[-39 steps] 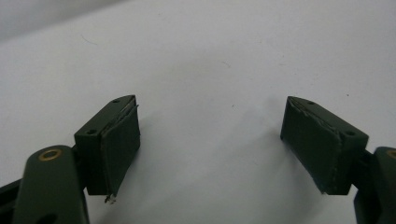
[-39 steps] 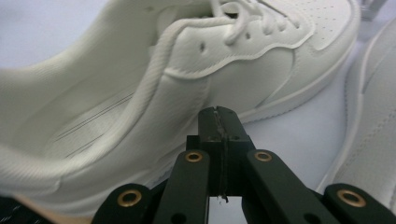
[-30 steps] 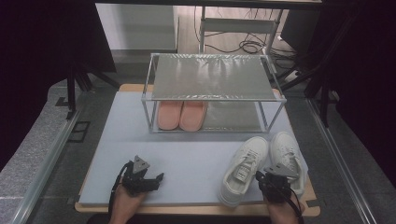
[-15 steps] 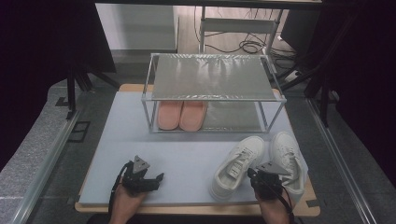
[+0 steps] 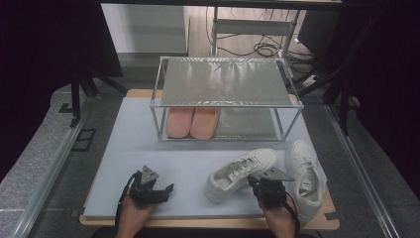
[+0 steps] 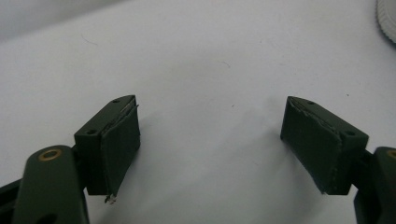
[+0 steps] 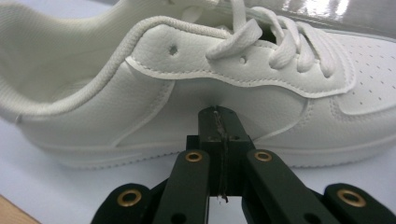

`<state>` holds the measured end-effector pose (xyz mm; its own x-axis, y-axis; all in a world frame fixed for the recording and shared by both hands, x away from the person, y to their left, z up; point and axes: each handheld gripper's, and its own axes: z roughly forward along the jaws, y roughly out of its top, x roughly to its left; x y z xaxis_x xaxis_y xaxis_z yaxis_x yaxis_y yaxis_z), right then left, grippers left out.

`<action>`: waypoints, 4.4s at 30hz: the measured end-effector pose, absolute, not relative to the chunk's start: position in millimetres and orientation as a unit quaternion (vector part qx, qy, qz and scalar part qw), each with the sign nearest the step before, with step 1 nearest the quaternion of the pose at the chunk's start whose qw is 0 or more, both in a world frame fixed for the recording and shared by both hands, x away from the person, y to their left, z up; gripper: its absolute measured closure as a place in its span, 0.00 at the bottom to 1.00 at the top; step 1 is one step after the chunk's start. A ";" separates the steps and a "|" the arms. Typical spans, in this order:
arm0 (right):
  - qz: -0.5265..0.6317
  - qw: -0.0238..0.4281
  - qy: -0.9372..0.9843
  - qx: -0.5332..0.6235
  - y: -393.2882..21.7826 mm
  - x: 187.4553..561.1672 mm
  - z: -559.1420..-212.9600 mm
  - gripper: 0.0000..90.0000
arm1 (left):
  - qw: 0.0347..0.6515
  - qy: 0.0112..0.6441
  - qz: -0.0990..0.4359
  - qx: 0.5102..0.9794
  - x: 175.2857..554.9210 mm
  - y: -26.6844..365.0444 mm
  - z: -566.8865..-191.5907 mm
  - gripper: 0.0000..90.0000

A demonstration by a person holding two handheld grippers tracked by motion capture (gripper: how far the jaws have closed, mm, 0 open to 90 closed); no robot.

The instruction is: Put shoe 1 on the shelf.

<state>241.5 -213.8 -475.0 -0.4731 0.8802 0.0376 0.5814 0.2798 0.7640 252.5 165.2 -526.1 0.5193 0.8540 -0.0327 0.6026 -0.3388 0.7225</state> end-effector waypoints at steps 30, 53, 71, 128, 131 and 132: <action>0.354 0.227 0.744 0.518 -215.4 279.3 -484.1 1.00 | 0.350 0.456 0.179 0.798 252.5 165.2 -526.1 0.22; 0.427 0.148 0.800 0.396 -187.0 226.8 -448.4 1.00 | 0.350 0.456 0.180 0.798 252.4 165.1 -526.1 0.22; 0.414 0.129 0.819 0.374 -156.9 245.4 -458.5 1.00 | 0.350 0.456 0.180 0.798 252.4 165.1 -526.1 0.22; 0.311 0.184 0.790 0.495 -224.5 291.4 -449.2 1.00 | 0.351 0.458 0.180 0.797 252.6 164.7 -526.3 0.22; 0.319 0.173 0.790 0.495 -223.4 293.6 -450.3 1.00 | 0.351 0.458 0.179 0.797 252.6 164.7 -526.3 0.22; 0.321 0.170 0.790 0.494 -222.2 294.6 -450.5 1.00 | 0.350 0.457 0.179 0.798 252.6 164.9 -526.2 0.22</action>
<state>294.6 -222.2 -450.5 -0.4553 0.8890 0.0489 0.6712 0.3066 0.6748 252.6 164.9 -526.2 0.5183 0.8546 -0.0333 0.6036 -0.3380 0.7221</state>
